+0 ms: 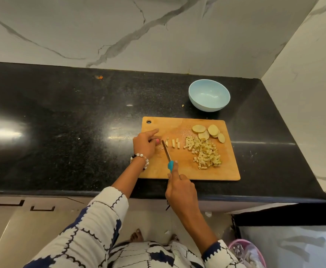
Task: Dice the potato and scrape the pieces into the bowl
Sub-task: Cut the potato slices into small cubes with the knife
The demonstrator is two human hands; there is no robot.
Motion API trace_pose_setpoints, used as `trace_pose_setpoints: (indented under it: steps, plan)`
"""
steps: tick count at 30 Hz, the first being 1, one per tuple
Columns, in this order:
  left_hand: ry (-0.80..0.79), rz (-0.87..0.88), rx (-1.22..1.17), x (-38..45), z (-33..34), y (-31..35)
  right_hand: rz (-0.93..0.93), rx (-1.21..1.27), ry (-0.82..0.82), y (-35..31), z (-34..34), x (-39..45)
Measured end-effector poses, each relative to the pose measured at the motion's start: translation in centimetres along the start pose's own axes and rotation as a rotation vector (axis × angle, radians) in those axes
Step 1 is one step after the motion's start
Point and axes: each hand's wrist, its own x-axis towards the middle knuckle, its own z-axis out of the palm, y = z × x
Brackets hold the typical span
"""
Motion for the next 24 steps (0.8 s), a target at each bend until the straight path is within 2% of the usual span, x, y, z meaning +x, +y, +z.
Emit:
trace_pose_setpoints:
  steps: [4, 11, 17, 20, 24]
  plan:
    - [0.028, -0.038, -0.069, -0.5, 0.1, 0.2, 0.056, -0.049, -0.046, 0.0, 0.4, 0.1]
    - [0.022, -0.038, 0.003, -1.0, 0.7, 0.7, 0.216, 0.007, 0.061, 3.3, 0.3, 0.2]
    - [-0.013, -0.017, 0.04, -1.1, 1.0, 0.7, 0.265, -0.003, 0.127, 3.6, 0.1, 0.0]
    - [0.021, -0.017, 0.059, -1.1, 0.8, 0.6, 0.167, 0.035, 0.196, 2.5, -0.3, 0.2]
    - [0.061, -0.043, 0.034, -1.1, 0.8, 0.6, 0.011, 0.02, 0.117, 0.9, 0.4, 1.8]
